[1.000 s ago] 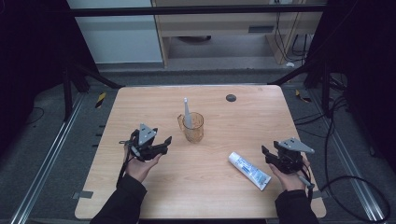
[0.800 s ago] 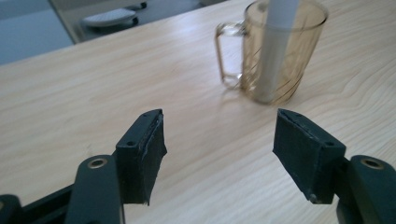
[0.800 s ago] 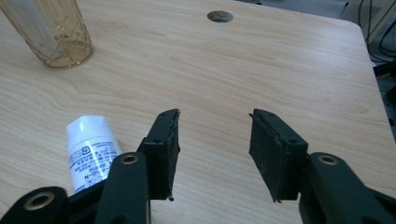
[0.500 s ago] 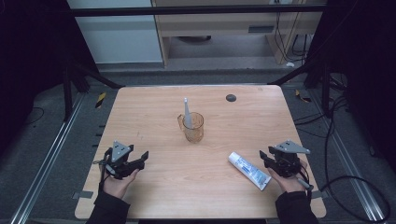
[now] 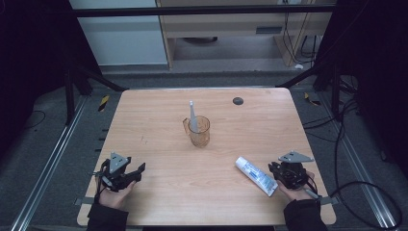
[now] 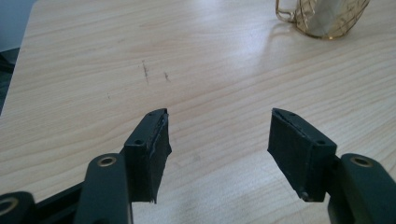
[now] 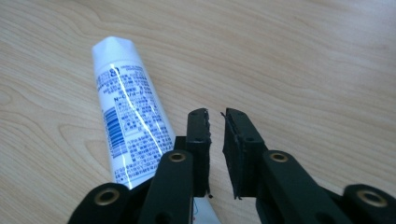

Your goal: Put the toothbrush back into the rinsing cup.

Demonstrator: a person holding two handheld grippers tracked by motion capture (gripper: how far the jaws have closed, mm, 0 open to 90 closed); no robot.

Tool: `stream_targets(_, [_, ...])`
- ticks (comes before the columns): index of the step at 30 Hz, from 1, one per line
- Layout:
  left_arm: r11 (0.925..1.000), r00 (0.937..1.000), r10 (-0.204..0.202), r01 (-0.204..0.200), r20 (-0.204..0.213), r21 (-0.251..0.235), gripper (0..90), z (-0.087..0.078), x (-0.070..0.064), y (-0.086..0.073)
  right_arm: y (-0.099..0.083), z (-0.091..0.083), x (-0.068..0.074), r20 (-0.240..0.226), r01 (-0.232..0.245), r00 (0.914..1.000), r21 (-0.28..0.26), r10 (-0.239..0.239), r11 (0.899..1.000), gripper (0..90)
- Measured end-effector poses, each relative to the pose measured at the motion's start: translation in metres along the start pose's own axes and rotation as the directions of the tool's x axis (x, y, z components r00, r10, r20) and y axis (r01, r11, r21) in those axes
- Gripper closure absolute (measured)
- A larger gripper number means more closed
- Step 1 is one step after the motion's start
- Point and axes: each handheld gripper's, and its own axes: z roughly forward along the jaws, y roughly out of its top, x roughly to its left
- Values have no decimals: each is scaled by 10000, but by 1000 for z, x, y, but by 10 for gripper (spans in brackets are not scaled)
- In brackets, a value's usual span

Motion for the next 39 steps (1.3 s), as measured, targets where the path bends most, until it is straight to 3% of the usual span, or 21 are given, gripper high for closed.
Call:
stream_targets(6, [10000,9999,20,-19,-98,75,381,0,2,-2,-7,6,-6,22,-122,9999,481,121,9988,894])
stream_targets(12, [10000,9999,-47,48,-96,70,387,0,2,-3,-13,13,-10,74,-225,9997,900,219,9957,900])
stream_targets(21, [9994,9994,-332,332,-57,-5,387,-1,6,-3,-16,14,-8,-113,-174,9998,1148,188,9932,900])
stream_targets(28, [9993,9993,-361,361,-75,-1,387,-2,6,-2,-18,15,-4,-124,124,9999,1288,-109,9916,900])
stream_targets(39, [9995,9995,-323,323,-74,14,385,-3,6,-2,-24,10,7,-649,255,9977,1255,-175,9918,900])
